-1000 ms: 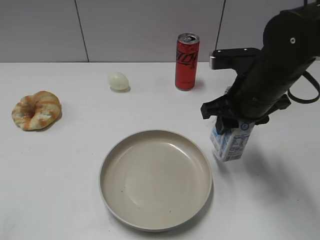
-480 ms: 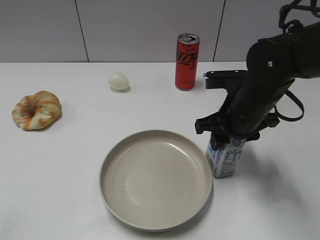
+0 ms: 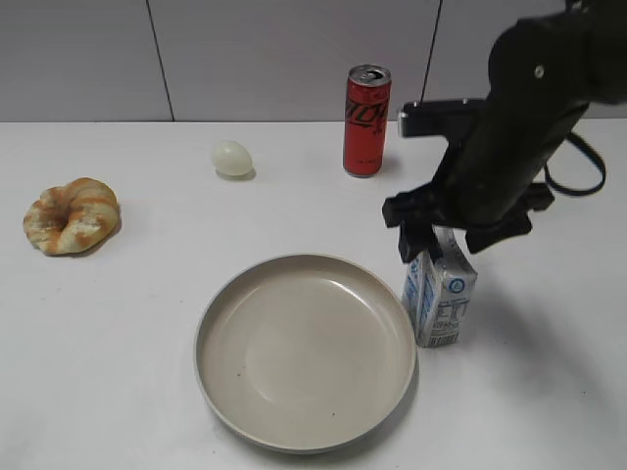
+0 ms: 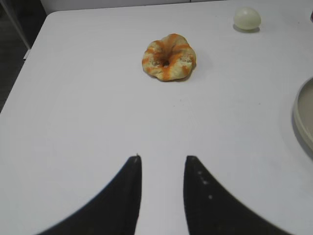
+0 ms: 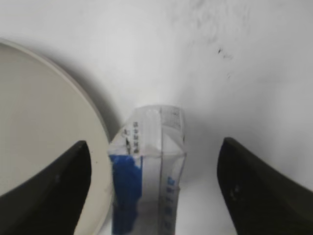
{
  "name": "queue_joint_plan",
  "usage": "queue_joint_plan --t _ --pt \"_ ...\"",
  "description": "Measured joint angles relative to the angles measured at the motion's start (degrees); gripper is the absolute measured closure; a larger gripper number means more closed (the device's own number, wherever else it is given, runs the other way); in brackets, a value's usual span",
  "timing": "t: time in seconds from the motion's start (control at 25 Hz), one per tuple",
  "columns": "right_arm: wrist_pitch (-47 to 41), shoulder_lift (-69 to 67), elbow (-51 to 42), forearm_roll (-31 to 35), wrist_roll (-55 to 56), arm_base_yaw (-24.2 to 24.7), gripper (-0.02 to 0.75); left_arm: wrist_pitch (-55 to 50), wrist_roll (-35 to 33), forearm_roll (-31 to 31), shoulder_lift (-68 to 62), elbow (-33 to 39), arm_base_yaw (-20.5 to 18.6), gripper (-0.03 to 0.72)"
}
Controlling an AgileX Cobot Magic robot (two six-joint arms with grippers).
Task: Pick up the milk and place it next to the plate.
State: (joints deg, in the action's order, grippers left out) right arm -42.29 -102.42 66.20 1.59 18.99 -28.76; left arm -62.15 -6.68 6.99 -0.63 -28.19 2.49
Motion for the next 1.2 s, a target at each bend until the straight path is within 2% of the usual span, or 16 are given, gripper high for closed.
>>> queue_joint_plan --t 0.24,0.4,0.52,0.8,1.2 --pt "-11.78 10.83 11.41 -2.19 -6.55 0.00 0.132 0.00 0.00 0.00 0.00 0.00 0.00 0.459" --pt "-18.97 20.02 11.97 -4.40 -10.20 0.00 0.132 0.00 0.00 0.00 0.00 0.00 0.00 0.459" --pt "-22.15 28.46 6.70 -5.21 -12.30 0.00 0.132 0.00 0.00 0.00 0.00 0.00 0.00 0.459" --pt "-22.35 50.35 -14.07 -4.57 -15.20 0.00 0.126 0.00 0.00 0.00 0.00 0.00 0.00 0.459" --pt "-17.39 76.88 -37.80 -0.99 -18.99 0.00 0.110 0.00 0.00 0.00 0.00 0.00 0.00 0.459"
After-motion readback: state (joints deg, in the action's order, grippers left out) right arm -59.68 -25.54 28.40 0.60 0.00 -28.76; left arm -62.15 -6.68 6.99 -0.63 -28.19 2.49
